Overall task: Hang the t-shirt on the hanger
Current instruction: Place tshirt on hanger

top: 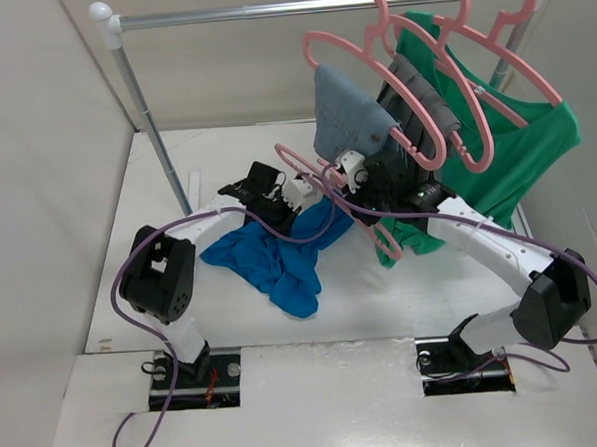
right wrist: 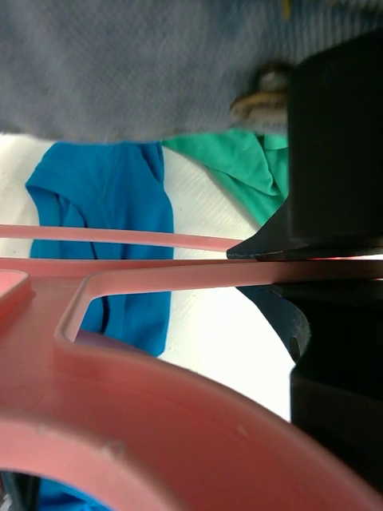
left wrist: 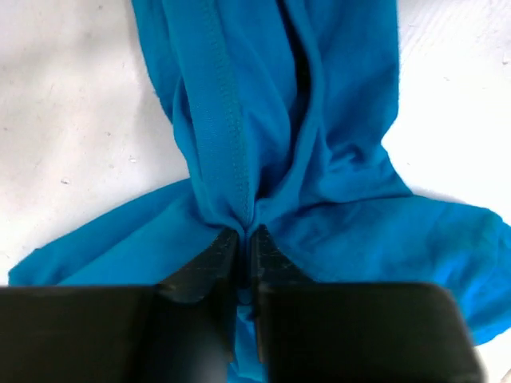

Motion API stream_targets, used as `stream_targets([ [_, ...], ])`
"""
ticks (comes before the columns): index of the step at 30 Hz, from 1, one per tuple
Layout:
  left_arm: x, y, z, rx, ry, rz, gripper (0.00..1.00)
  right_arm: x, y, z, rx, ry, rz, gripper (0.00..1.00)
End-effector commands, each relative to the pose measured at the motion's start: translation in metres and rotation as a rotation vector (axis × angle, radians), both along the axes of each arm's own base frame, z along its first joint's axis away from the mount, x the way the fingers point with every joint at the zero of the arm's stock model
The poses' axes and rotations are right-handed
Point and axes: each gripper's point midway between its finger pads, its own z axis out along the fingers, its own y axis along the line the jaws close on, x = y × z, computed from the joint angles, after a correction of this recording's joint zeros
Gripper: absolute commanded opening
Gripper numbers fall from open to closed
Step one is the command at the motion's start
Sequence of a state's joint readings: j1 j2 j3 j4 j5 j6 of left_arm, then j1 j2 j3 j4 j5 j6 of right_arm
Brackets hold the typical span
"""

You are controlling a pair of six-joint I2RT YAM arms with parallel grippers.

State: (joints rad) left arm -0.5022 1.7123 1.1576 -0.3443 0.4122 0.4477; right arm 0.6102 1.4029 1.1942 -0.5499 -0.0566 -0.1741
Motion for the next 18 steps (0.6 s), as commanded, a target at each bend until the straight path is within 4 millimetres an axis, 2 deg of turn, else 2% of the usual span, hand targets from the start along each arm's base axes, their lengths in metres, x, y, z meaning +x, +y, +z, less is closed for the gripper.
stream_targets([
  [1, -0.003, -0.01, 0.031, -0.067, -0.059, -0.055, 0.0, -0.005, -0.004, 0.013, 0.021, -0.029, 0.04, 0.0],
  [2, -0.006, -0.008, 0.033, -0.061, -0.07, -0.072, 0.0, -0.007, -0.007, 0.006, 0.019, -0.011, 0.04, 0.0],
  [6, -0.028, 0.004, 0.052, -0.047, -0.156, -0.228, 0.0, -0.02, -0.008, 0.01, 0.025, -0.004, 0.092, 0.0],
  [7, -0.028, 0.012, 0.068, -0.059, -0.202, -0.248, 0.0, -0.025, -0.012, 0.009, 0.012, 0.006, 0.098, 0.0],
  [8, -0.032, 0.015, 0.075, -0.07, -0.243, -0.328, 0.0, -0.028, -0.014, 0.007, 0.003, 0.021, 0.098, 0.0],
  [9, -0.042, 0.023, 0.076, -0.063, -0.23, -0.363, 0.0, -0.034, -0.012, 0.007, -0.002, 0.025, 0.122, 0.0],
  [11, -0.048, 0.035, 0.089, -0.059, -0.273, -0.423, 0.0, -0.047, -0.013, 0.007, -0.029, 0.051, 0.155, 0.0],
  [14, -0.064, 0.045, 0.103, -0.06, -0.286, -0.522, 0.0, -0.067, -0.006, 0.017, -0.06, 0.05, 0.222, 0.0],
  [18, -0.075, 0.058, 0.101, -0.036, -0.234, -0.534, 0.0, -0.09, -0.008, 0.027, -0.097, 0.036, 0.239, 0.0],
])
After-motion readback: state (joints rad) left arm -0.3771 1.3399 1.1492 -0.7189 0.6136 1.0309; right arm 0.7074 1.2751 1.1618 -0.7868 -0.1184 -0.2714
